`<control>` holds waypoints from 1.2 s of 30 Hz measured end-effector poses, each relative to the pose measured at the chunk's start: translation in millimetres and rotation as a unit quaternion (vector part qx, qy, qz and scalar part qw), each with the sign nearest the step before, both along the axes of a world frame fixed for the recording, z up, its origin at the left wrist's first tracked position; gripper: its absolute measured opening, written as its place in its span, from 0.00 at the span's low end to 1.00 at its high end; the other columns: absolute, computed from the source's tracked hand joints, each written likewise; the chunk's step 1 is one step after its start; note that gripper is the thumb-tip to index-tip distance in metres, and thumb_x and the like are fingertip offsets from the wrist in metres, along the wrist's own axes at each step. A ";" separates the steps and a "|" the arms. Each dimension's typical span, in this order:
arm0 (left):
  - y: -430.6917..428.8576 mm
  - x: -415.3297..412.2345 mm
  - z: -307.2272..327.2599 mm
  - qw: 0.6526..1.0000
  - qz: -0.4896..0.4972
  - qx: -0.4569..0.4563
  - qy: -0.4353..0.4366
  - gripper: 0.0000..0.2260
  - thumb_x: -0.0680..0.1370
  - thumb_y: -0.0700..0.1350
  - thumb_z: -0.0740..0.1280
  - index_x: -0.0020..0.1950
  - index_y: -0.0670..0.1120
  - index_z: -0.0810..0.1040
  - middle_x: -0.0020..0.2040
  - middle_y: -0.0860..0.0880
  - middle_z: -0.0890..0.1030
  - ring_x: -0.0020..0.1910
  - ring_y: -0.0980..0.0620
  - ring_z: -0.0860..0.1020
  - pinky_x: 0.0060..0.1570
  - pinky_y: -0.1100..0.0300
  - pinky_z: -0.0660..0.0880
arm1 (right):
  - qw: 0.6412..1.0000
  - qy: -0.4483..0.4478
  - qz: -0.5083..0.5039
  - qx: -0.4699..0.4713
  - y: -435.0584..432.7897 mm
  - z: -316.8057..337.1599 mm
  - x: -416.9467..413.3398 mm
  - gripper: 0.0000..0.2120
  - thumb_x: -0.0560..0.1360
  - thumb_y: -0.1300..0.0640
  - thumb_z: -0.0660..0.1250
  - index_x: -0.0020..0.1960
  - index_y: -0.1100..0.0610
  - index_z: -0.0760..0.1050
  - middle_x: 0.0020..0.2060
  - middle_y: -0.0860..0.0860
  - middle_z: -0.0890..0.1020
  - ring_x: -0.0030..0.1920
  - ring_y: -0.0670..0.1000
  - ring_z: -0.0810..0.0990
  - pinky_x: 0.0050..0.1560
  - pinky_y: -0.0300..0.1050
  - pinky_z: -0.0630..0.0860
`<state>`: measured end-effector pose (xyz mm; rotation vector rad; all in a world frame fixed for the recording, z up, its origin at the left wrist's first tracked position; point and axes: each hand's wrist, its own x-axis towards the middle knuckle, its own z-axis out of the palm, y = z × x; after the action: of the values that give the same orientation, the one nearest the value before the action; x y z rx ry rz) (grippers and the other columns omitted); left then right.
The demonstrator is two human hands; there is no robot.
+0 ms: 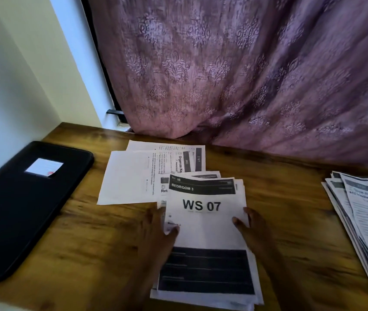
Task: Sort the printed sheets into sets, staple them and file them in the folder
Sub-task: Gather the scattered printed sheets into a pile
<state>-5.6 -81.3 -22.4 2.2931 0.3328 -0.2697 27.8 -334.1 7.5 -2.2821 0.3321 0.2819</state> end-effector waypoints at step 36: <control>94.1 298.0 50.0 0.921 -0.326 0.214 -0.010 0.29 0.58 0.60 0.81 0.53 0.52 0.76 0.50 0.56 0.79 0.48 0.58 0.76 0.41 0.63 0.70 | 0.943 -0.141 0.049 -0.298 38.4 -50.4 47.3 0.31 0.76 0.39 0.48 0.73 0.53 0.63 0.71 0.56 0.68 0.70 0.58 0.68 0.67 0.57 0.59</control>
<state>292.4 12.8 27.7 2.7814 -0.4507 -0.5471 75.1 -295.7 -42.9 -2.8944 0.1645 -0.1228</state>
